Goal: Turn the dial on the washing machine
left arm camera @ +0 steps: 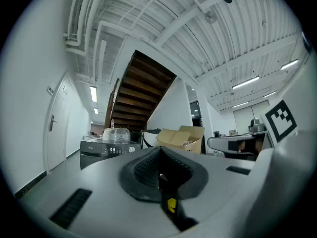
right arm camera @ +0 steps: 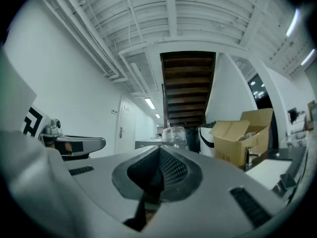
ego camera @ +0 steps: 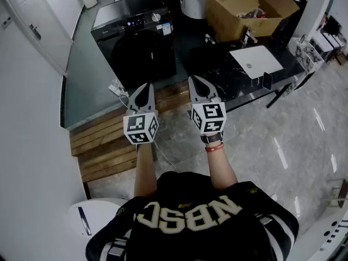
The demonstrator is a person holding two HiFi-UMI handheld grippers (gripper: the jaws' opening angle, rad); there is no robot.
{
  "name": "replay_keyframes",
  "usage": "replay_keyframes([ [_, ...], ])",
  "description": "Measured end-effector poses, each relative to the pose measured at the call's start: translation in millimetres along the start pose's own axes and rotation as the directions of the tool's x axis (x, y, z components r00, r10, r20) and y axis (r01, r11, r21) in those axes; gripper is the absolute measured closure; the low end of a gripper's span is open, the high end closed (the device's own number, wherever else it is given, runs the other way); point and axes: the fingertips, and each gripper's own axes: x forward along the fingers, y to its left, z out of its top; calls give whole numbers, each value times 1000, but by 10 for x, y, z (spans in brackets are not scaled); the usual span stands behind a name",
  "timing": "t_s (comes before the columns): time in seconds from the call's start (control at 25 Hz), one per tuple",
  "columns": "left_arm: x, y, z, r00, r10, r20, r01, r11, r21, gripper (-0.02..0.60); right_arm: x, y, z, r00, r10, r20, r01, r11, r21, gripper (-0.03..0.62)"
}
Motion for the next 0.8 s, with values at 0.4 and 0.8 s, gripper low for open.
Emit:
replay_keyframes([
  [0.4, 257, -177, -147, 999, 28, -18, -28, 1000, 5, 568, 97, -253, -67, 998, 56, 7, -56, 998, 28, 586],
  [0.8, 864, 67, -421, 999, 22, -41, -23, 1000, -13, 568, 743, -469, -293, 997, 73, -8, -73, 995, 62, 586],
])
